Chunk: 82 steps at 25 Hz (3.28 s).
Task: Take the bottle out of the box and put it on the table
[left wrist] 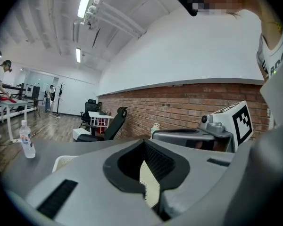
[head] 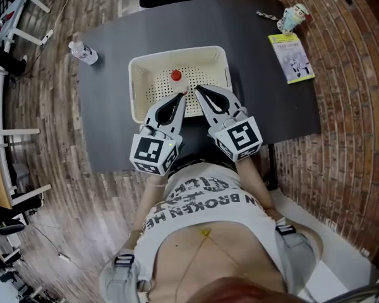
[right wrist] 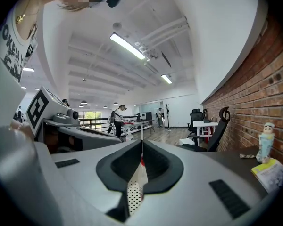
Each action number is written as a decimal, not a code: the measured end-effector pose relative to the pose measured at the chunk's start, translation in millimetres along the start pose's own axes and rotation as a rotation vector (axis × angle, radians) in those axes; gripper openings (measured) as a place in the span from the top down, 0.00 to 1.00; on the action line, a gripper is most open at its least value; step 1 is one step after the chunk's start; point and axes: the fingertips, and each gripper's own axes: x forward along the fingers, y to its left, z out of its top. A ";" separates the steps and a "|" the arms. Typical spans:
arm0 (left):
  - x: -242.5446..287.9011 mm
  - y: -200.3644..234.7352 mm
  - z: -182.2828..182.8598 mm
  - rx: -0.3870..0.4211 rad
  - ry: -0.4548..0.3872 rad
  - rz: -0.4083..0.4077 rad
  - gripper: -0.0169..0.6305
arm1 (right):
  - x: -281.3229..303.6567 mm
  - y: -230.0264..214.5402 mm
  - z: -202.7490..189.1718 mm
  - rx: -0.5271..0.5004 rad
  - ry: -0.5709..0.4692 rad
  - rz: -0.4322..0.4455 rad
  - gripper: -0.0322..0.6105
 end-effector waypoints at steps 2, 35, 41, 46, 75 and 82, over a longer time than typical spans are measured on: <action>-1.2 3.6 -1.0 -0.001 0.001 0.002 0.96 | 2.6 1.9 -0.9 -0.001 0.003 -0.001 0.94; 49.4 74.7 -57.6 -0.005 0.178 0.070 0.79 | 21.1 -30.6 -23.8 0.037 0.083 -0.078 0.94; 68.4 76.3 -63.0 0.053 0.210 0.050 0.73 | 22.5 -37.0 -28.2 0.040 0.100 -0.085 0.94; 79.2 71.3 -66.0 0.081 0.216 0.034 0.72 | 22.0 -38.2 -31.0 0.044 0.107 -0.088 0.94; 76.5 74.0 -71.1 0.088 0.189 0.030 0.75 | 8.8 -34.8 -34.5 0.032 0.107 -0.081 0.94; 77.9 73.7 -69.3 0.100 0.167 0.026 0.75 | 6.0 -31.5 -36.2 0.028 0.113 -0.074 0.94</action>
